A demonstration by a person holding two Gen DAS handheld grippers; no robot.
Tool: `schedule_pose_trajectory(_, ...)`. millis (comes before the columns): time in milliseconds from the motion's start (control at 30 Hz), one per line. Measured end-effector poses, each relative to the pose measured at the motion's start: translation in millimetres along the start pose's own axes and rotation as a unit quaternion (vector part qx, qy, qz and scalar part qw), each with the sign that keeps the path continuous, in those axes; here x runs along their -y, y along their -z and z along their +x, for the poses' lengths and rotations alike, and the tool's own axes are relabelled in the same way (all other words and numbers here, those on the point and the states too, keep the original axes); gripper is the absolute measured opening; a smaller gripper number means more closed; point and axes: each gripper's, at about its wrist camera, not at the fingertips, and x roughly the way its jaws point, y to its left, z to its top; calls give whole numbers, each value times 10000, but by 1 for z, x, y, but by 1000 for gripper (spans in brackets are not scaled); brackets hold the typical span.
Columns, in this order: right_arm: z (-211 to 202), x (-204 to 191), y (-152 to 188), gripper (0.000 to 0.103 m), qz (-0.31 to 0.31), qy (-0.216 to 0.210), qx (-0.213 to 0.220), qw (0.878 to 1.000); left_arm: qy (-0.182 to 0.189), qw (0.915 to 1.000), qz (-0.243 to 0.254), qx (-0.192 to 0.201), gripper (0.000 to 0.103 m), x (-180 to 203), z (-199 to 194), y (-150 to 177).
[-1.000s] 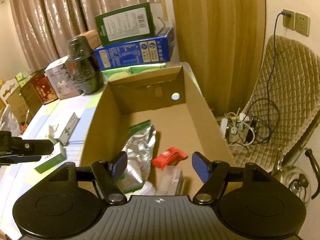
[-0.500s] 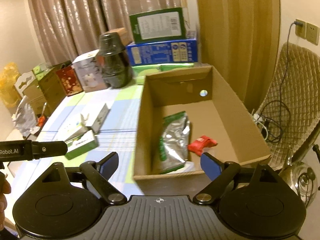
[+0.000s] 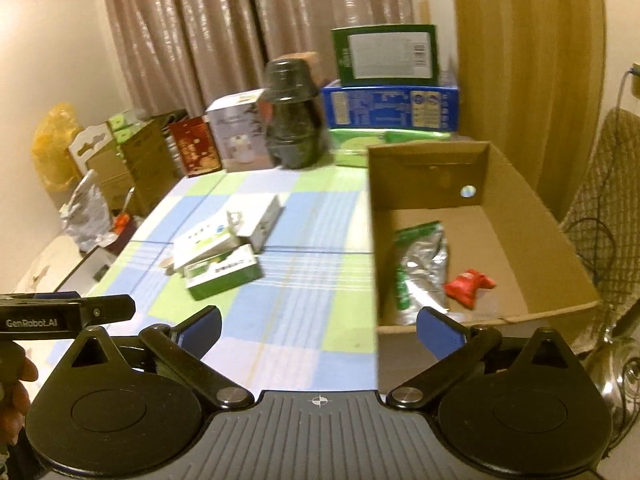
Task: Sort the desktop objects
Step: 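Open both tools to drop the items into the box and withdraw, then move both tools back over the two medicine boxes on the table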
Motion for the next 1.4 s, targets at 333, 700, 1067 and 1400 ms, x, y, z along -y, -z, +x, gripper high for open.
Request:
schedule_pose_trajectory(333, 20, -37, -2, 101, -511, -316, -107, 9981, -339, 9994, -18, -68, 101, -58, -2, 7)
schedule_pose_trajectory(700, 46, -64, -5, 101, -1129, -566, -198, 9918, -473, 9979, 420, -128, 101, -90, 9, 1)
schedule_pose_trajectory(1067, 67, -80, -7, 101, -1476, -671, -332, 9862, -461, 9960, 748, -163, 102, -92, 20, -9)
schedule_pose_trajectory(1400, 82, -84, -10, 101, -1746, -652, -409, 9816, -346, 9953, 876, -242, 101, -98, 31, -11)
